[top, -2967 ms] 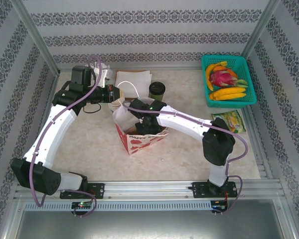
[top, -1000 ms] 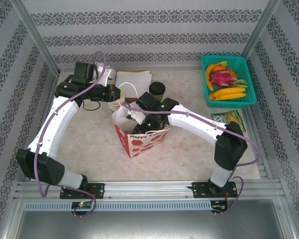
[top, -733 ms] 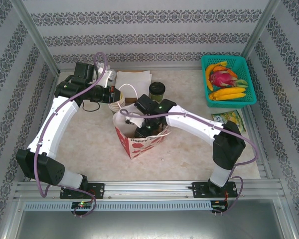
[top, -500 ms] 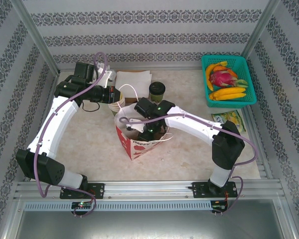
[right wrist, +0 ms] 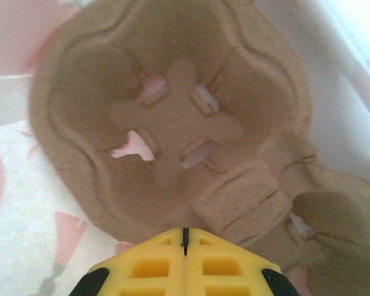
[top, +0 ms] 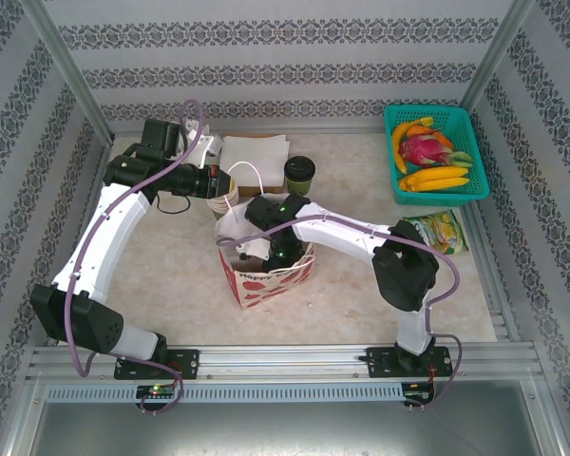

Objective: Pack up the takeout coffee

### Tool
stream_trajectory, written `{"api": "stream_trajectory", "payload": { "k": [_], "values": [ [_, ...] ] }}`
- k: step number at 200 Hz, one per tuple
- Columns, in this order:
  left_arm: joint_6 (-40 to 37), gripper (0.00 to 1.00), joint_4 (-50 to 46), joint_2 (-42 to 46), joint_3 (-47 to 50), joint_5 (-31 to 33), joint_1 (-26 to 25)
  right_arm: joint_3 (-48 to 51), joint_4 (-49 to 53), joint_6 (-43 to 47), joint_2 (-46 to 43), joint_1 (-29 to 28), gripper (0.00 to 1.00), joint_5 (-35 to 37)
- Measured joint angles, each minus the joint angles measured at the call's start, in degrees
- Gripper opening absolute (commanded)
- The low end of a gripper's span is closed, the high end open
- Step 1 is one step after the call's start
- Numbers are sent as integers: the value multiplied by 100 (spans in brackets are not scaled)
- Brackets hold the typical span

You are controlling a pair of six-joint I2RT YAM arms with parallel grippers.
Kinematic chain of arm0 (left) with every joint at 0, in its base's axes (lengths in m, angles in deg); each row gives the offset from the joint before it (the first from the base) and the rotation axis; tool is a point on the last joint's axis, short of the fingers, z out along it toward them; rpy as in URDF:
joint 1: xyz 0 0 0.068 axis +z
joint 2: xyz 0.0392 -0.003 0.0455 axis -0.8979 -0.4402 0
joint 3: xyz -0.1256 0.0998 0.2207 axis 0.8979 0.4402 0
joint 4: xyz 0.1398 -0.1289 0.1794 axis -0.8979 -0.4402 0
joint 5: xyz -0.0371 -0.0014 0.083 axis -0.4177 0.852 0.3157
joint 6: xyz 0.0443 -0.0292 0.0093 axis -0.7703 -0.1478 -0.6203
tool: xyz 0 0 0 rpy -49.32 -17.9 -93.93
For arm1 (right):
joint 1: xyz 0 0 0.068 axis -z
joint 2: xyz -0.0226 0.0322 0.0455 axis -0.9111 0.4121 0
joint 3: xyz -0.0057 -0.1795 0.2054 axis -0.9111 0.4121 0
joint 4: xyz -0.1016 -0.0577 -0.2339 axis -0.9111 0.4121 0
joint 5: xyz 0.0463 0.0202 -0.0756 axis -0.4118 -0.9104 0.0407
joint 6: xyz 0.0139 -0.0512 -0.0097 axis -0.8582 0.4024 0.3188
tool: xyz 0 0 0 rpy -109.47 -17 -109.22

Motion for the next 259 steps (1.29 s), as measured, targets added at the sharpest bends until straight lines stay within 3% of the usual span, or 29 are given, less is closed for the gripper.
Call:
{"api": "stream_trajectory", "payload": {
  "k": [99,160,259],
  "values": [
    [-92,0,-2,0,0,-136,0,-127,-474,-216,-575,-31,0,391],
    [-111,0,0,0,13,-149,0,-7,-470,-205,-22,-59,0,841],
    [-179,0,-2,4,33,-234,0,-153,-273,42,-223,-208,0,407]
  ]
}}
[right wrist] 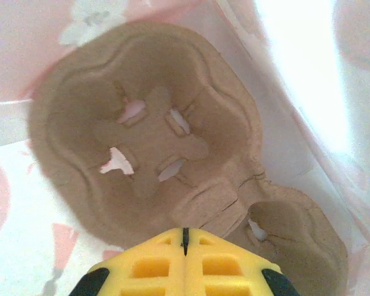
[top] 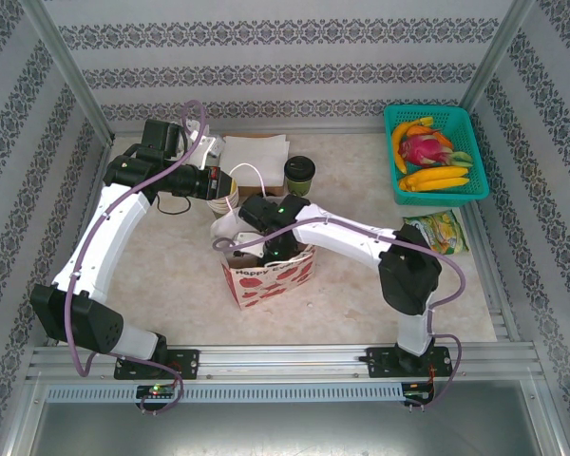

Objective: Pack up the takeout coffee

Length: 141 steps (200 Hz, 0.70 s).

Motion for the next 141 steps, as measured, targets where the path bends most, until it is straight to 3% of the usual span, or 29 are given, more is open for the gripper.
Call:
{"api": "stream_trajectory", "payload": {
  "k": [76,141],
  "values": [
    [-39,0,2,28,22,0,0,15,280,7,754,-111,3,321],
    [-63,0,2,46,48,0,0,-39,256,-7,564,-111,21,352]
  ]
}}
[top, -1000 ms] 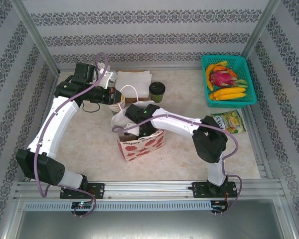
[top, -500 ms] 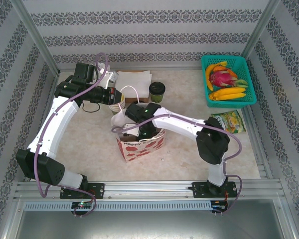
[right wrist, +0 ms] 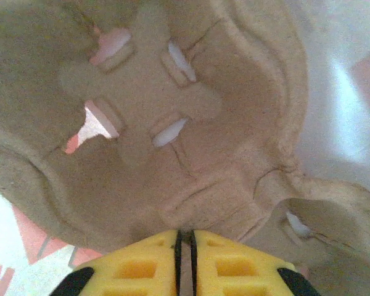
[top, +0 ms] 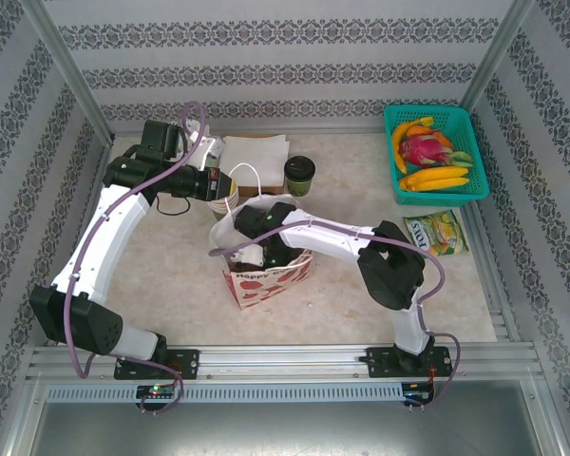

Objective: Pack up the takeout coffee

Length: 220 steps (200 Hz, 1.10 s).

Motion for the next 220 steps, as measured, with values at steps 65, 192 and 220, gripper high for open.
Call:
{"api": "stream_trajectory", "payload": {
  "k": [65,192,220],
  "values": [
    [-39,0,-2,0,26,-42,0,-227,-144,-9,-811,0,47,-225],
    [-138,0,4,9,83,-260,0,-483,-774,-728,-2146,240,96,-544],
    [-138,0,24,59,173,-343,0,-479,-1025,-905,-2437,367,98,-632]
  ]
}}
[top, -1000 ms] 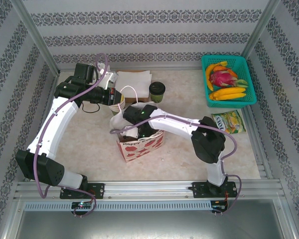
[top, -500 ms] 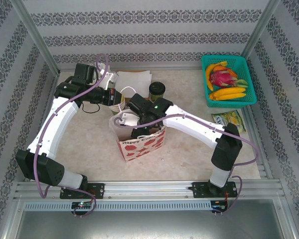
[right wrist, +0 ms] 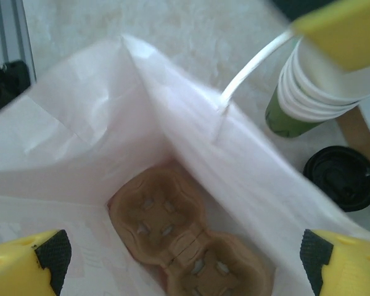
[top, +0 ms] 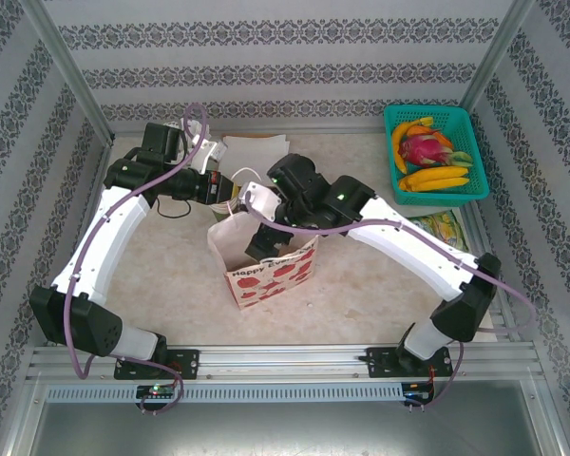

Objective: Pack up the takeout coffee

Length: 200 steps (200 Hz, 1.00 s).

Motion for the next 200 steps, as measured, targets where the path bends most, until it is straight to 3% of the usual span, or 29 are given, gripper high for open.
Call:
{"api": "stream_trajectory", "payload": {
  "k": [64,99,131,200],
  "values": [
    [0,0,15,50,94,-164,0,-4,-461,-256,-649,382,97,90],
    [15,0,87,61,151,-389,0,37,-332,374,-551,955,89,-188],
    [20,0,116,63,166,-472,0,-352,76,1095,39,1397,89,-774],
    [151,0,321,63,179,-555,0,-763,706,2769,925,1434,89,-1462]
  ]
}}
